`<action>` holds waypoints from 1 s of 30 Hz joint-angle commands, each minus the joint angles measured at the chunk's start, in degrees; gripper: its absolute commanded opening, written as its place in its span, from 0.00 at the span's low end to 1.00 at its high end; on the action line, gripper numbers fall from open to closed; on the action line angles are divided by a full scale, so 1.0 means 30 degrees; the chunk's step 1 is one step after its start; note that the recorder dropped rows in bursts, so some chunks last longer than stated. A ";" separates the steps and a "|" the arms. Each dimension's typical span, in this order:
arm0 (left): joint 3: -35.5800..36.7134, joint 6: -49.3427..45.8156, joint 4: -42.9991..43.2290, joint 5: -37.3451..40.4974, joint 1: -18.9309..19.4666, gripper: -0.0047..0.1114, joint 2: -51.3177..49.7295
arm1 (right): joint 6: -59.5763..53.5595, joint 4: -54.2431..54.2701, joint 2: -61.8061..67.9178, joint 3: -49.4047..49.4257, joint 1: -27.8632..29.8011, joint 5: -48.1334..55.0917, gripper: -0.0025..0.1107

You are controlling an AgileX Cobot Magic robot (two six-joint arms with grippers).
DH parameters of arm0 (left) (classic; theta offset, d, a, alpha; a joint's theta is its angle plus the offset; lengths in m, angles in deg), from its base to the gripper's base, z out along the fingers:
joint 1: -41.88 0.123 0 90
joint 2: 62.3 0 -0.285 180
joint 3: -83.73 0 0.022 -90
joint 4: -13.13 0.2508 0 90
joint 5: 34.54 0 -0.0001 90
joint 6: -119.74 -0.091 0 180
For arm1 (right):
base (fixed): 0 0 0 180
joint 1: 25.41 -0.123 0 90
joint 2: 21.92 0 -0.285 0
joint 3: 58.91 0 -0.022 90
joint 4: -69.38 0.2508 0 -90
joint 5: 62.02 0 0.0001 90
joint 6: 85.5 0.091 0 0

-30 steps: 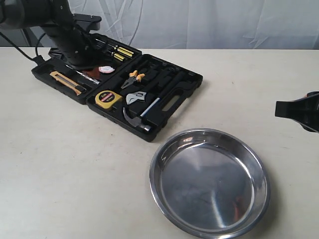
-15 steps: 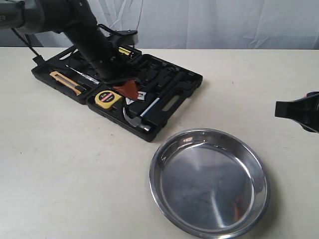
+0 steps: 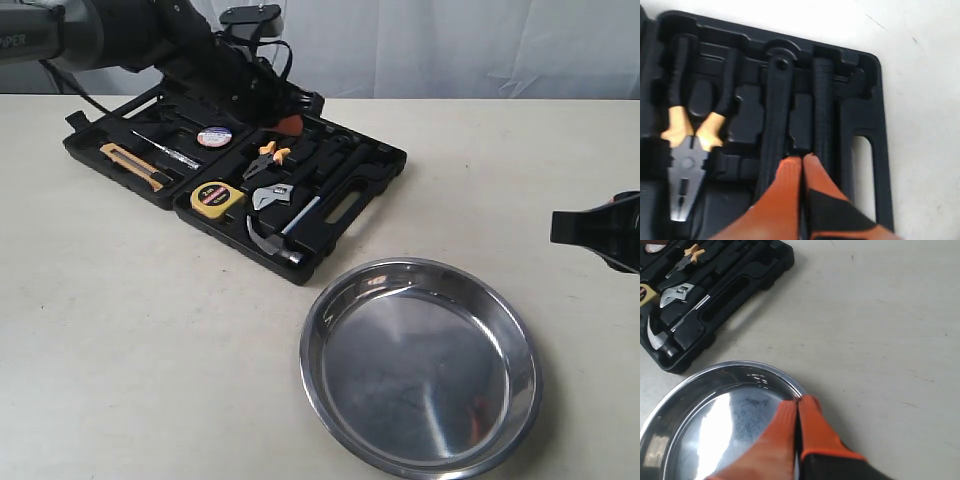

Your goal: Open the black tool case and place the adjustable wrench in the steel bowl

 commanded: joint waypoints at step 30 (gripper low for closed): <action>-0.1826 -0.3108 0.1216 0.3254 -0.0111 0.51 -0.0876 | -0.0100 -0.0283 -0.0090 0.0023 0.0029 -0.0628 0.01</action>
